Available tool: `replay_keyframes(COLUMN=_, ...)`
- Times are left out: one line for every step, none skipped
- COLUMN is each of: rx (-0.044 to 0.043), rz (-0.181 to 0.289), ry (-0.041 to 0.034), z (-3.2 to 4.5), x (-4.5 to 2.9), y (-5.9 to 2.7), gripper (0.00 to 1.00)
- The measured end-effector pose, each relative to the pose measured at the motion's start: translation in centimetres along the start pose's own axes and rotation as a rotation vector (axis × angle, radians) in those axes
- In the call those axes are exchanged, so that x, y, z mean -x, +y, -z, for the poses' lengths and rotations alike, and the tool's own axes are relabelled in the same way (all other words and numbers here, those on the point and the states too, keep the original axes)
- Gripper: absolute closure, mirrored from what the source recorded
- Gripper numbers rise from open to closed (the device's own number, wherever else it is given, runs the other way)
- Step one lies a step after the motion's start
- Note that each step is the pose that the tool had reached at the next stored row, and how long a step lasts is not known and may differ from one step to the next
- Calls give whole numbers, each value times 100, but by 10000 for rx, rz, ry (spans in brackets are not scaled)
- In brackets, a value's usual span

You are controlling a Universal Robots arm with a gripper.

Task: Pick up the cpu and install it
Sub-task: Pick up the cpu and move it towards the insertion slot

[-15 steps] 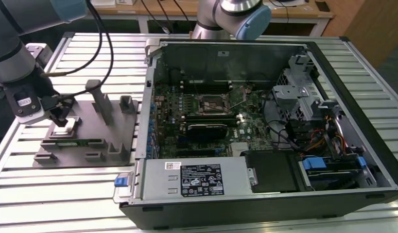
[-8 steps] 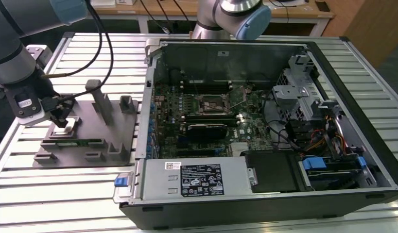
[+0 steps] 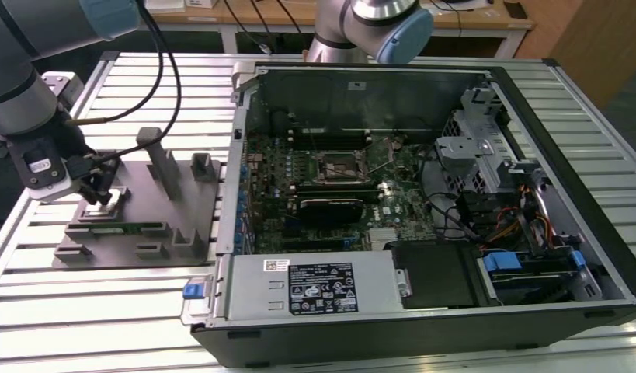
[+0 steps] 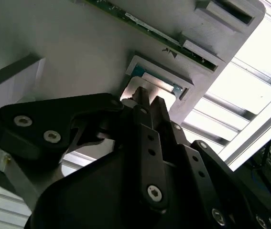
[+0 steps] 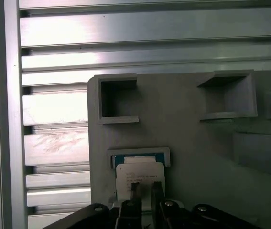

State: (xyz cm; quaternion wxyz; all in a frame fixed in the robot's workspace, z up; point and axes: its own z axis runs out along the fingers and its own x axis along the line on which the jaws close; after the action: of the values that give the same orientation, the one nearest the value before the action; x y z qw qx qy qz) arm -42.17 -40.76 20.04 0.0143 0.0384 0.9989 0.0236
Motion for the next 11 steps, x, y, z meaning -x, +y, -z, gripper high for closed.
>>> replay_keyframes(rx=0, rz=0, ry=1, z=0, x=0, y=0, gripper=77)
replay_keyframes(rx=0, rz=0, ry=0, z=-1, x=0, y=0, gripper=71)
replay_keyframes(rx=0, rz=0, ry=1, z=-1, x=0, y=0, gripper=65)
replay_keyframes(rx=0, rz=0, ry=0, z=-1, x=-1, y=0, gripper=59)
replay_keyframes(rx=0, rz=0, ry=1, z=-1, x=-1, y=0, gripper=59)
replay_keyframes(rx=0, rz=0, ry=1, z=-2, x=-1, y=0, gripper=53)
replay_keyframes(rx=0, rz=-1, ry=0, z=-2, x=-1, y=0, gripper=47)
replay_keyframes(rx=0, rz=0, ry=1, z=-2, x=-1, y=-1, gripper=47)
replay_keyframes(rx=0, rz=1, ry=0, z=-3, x=-1, y=-1, gripper=47)
replay_keyframes(rx=0, rz=0, ry=0, z=-3, x=-2, y=0, gripper=41)
replay_keyframes(rx=0, rz=0, ry=0, z=-4, x=-2, y=0, gripper=41)
